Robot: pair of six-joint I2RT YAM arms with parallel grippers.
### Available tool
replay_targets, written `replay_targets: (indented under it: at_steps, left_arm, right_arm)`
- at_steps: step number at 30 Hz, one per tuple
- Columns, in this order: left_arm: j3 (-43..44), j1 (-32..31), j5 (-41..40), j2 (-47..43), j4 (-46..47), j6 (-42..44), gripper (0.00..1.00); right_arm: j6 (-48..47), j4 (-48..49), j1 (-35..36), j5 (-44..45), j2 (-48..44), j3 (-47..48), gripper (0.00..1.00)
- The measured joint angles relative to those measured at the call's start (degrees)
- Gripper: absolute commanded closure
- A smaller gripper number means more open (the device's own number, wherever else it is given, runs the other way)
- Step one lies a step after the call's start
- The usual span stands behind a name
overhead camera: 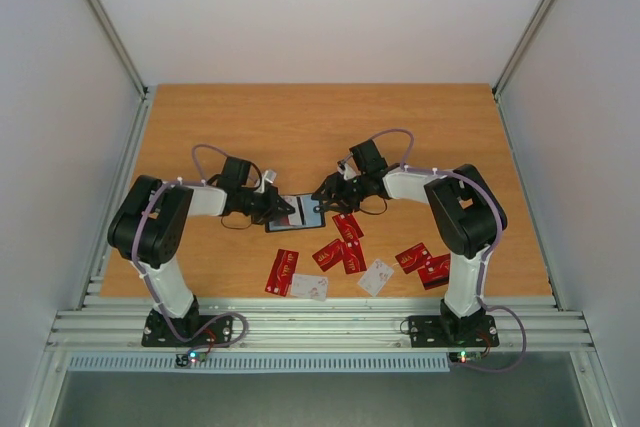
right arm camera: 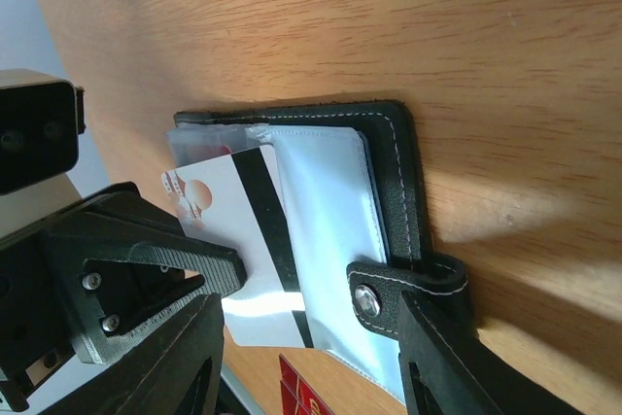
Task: Put the credit cards into the card holder
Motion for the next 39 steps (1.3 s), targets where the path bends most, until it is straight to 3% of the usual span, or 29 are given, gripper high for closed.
replay_targets:
  at_steps: [19,39]
  left_arm:
    - [7.5,0.0,-1.2,0.1,-17.4,0.0,1.00]
    - [9.6,0.0,6.5,7.4,-13.0,4.5,1.00]
  right_arm:
    - [2.5,4.3,0.0,-0.6,0.0,-2.2,0.50]
    - [2.8,5.2,-0.1,-1.9,1.0,-1.9,0.50]
